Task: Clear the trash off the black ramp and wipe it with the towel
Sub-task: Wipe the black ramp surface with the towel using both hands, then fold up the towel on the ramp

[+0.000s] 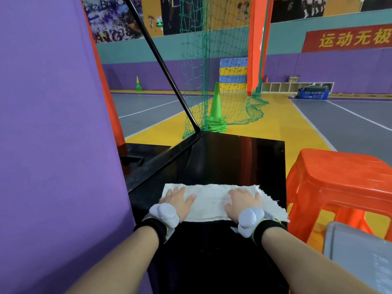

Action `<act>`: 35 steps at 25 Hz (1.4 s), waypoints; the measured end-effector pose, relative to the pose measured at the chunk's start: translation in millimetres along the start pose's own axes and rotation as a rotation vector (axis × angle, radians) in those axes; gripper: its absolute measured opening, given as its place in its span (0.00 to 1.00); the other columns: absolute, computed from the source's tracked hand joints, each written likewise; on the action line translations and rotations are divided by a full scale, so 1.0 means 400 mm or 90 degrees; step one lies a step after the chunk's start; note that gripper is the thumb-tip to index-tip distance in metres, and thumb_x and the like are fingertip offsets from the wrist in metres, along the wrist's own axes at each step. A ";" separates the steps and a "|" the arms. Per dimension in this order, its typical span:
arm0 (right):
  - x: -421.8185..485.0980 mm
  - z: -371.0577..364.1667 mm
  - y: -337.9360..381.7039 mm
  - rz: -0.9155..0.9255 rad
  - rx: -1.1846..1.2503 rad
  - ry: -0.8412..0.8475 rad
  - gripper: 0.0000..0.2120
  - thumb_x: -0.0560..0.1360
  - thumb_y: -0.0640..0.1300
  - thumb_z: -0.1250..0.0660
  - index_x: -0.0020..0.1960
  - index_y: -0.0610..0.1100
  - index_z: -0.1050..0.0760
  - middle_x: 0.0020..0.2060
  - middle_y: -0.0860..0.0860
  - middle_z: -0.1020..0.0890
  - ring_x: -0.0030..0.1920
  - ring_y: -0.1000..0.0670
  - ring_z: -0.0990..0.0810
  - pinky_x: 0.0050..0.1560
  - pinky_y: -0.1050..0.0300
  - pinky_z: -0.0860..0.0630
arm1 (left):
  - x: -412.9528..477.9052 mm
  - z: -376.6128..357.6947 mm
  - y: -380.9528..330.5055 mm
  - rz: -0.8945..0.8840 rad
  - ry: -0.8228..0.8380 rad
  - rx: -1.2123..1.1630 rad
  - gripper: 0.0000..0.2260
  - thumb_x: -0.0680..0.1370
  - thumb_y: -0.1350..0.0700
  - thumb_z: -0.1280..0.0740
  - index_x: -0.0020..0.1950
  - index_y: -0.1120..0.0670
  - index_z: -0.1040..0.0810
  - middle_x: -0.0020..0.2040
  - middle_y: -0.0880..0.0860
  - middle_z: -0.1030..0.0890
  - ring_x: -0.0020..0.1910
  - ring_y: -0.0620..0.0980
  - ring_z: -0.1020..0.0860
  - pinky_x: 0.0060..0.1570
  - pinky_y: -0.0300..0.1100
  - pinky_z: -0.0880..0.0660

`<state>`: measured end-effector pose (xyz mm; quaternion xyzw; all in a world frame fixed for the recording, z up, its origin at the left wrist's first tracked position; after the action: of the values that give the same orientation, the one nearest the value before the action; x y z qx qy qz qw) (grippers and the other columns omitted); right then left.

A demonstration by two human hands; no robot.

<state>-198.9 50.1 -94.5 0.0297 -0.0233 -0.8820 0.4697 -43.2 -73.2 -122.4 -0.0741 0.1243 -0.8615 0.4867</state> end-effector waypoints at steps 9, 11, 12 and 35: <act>-0.045 0.018 0.310 0.225 0.135 0.015 0.13 0.75 0.52 0.37 0.49 0.43 0.23 0.48 0.47 0.20 0.51 0.44 0.21 0.46 0.55 0.28 | -0.045 0.154 0.015 0.079 -0.160 -0.336 0.22 0.82 0.44 0.51 0.68 0.53 0.29 0.68 0.57 0.28 0.66 0.59 0.32 0.59 0.47 0.39; -0.046 0.005 0.357 0.232 0.132 0.002 0.13 0.76 0.51 0.37 0.54 0.43 0.24 0.52 0.47 0.21 0.54 0.44 0.22 0.48 0.54 0.29 | -0.050 0.162 0.021 0.103 -0.165 -0.338 0.22 0.82 0.44 0.51 0.64 0.54 0.26 0.65 0.58 0.25 0.64 0.60 0.30 0.57 0.47 0.38; -0.045 0.001 0.372 0.228 0.136 0.000 0.12 0.77 0.49 0.38 0.55 0.43 0.26 0.53 0.47 0.21 0.55 0.45 0.22 0.48 0.54 0.30 | -0.052 0.158 0.024 0.100 -0.157 -0.326 0.22 0.82 0.44 0.51 0.64 0.55 0.26 0.64 0.58 0.25 0.64 0.59 0.31 0.59 0.47 0.38; -0.004 0.052 0.012 -0.107 0.515 -0.023 0.03 0.70 0.46 0.34 0.42 0.47 0.24 0.40 0.45 0.15 0.44 0.43 0.16 0.54 0.48 0.21 | -0.028 0.080 -0.005 0.091 -0.076 -0.258 0.21 0.82 0.46 0.48 0.68 0.54 0.29 0.66 0.58 0.25 0.64 0.61 0.29 0.60 0.47 0.36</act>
<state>-195.6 49.2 -73.4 0.1979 -0.3737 -0.8374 0.3463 -30.9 -67.3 -91.2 -0.2126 0.2705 -0.7763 0.5282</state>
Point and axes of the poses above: each hand's wrist, its own x-axis towards the middle knuckle, its own z-axis out of the back of the hand, y = z × x, the point moved 1 cm from there along x, towards the middle knuckle
